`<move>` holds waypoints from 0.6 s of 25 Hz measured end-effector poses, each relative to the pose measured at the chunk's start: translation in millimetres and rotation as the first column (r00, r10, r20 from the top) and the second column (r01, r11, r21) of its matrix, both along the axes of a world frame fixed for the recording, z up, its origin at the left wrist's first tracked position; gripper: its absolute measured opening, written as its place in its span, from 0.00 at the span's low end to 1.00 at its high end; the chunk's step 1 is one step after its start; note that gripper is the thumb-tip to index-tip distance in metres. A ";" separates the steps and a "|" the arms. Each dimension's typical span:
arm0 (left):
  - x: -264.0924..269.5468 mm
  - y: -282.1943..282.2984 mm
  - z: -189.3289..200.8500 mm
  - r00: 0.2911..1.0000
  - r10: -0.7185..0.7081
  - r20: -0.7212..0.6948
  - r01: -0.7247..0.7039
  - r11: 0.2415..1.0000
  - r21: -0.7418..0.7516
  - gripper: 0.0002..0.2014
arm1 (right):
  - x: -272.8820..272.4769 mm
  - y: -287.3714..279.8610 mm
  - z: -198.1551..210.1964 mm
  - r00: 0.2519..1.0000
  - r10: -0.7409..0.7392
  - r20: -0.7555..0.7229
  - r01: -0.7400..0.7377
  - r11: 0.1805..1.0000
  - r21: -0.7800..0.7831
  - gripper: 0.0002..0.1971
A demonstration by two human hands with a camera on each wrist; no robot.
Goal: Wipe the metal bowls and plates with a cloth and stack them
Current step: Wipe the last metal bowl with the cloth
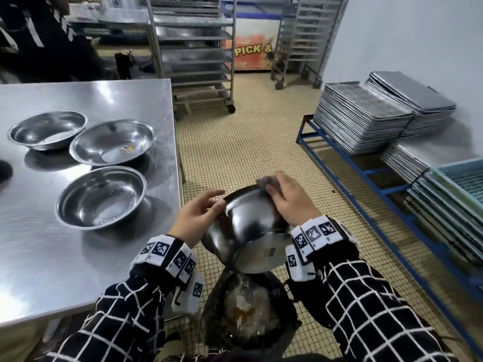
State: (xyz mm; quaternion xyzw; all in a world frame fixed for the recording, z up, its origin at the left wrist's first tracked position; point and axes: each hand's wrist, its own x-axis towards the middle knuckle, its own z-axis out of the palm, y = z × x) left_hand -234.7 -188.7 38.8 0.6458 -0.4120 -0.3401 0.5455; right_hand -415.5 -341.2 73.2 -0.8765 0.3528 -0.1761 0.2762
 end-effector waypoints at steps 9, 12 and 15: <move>-5.7 -18.1 2.1 0.959 0.243 0.147 -0.244 0.970 -0.011 0.09 | 38.5 65.0 -7.8 0.933 -0.115 0.340 0.195 0.958 -0.211 0.20; -6.7 -20.3 1.2 0.954 0.252 0.160 -0.251 0.968 -0.025 0.10 | 40.7 81.7 -21.6 0.941 -0.179 0.288 0.282 0.885 -0.371 0.19; -11.4 -16.4 2.1 0.961 0.277 -0.026 -0.278 0.958 -0.076 0.12 | 24.3 53.7 -27.1 0.837 -0.413 0.359 0.491 0.857 -0.159 0.22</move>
